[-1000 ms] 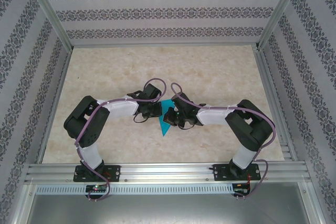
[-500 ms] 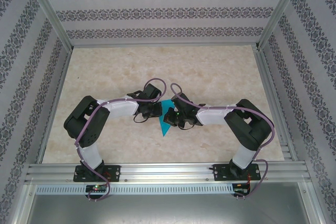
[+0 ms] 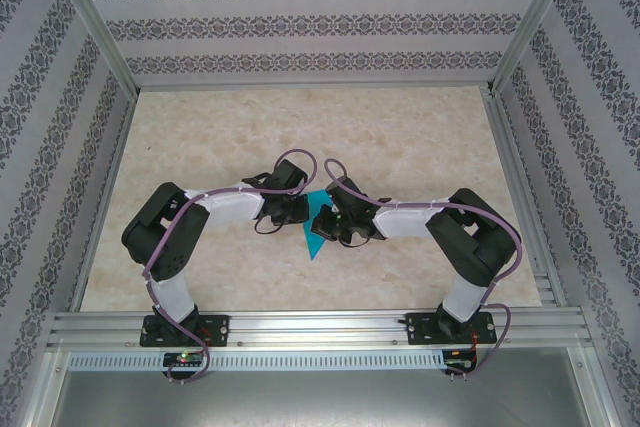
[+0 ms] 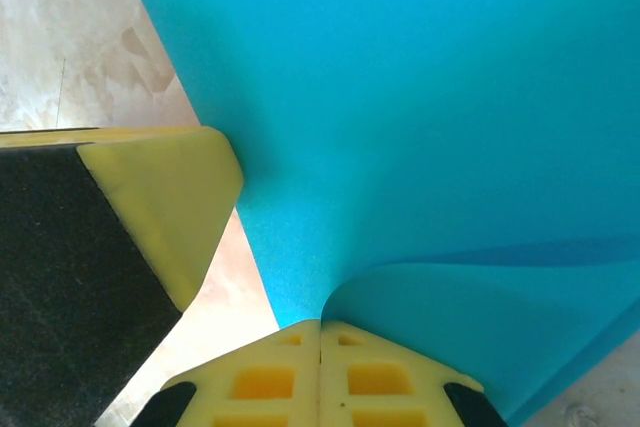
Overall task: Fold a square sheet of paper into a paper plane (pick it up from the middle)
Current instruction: Third fold the triangle at the center of the table.
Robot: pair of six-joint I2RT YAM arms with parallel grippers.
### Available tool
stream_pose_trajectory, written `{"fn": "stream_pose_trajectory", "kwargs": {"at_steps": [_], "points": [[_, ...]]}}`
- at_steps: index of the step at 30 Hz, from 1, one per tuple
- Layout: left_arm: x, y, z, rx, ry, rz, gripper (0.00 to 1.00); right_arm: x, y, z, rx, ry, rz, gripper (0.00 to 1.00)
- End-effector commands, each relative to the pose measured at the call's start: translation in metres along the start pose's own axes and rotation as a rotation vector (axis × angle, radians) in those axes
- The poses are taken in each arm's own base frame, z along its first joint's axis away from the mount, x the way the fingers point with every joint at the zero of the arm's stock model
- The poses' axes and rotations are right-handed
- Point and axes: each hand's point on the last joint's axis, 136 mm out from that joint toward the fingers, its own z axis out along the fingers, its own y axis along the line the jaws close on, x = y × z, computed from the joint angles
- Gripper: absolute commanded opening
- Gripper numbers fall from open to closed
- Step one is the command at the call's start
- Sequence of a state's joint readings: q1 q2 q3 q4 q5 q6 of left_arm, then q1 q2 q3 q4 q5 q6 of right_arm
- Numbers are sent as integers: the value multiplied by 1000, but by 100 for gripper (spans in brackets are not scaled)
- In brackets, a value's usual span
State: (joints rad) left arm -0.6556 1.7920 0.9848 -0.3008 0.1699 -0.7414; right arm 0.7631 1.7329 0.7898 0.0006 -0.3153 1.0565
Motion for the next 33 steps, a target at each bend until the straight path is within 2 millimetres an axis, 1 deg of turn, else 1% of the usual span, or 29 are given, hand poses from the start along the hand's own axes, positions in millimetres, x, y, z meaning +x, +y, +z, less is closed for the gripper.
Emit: {"fn": "stream_pose_trajectory", "kwargs": {"at_steps": [1, 4, 10, 13, 15, 18, 21, 24, 26, 30, 33], "points": [[8, 8, 8, -19, 39, -10, 12, -6, -9, 2, 31, -26, 16, 6], [8, 7, 8, -19, 38, -10, 12, -5, -12, 3, 39, -23, 17, 6], [8, 6, 8, -13, 37, -10, 12, -4, -11, 5, 37, -15, 17, 6], [6, 4, 6, -9, 34, -10, 12, -3, -13, 6, 43, -10, 17, 9], [5, 3, 3, -8, 29, -6, 12, -1, -15, 7, 51, -4, 17, 13], [-2, -2, -7, -5, 2, -4, 13, 1, -19, 7, 62, 0, 17, 19], [-14, -4, -23, 3, -46, -20, 14, 2, -22, 7, 71, 1, 18, 24], [-25, 2, -43, -3, -97, -50, 16, 2, -23, 6, 71, 1, 14, 28], [-29, 10, -53, -15, -126, -72, 16, 2, -22, 6, 69, 0, 14, 31], [-26, 20, -65, -15, -147, -101, 17, 2, -21, 5, 62, -2, 10, 39], [-21, 20, -67, 3, -139, -100, 17, 2, -22, 5, 63, -3, 14, 41]]}}
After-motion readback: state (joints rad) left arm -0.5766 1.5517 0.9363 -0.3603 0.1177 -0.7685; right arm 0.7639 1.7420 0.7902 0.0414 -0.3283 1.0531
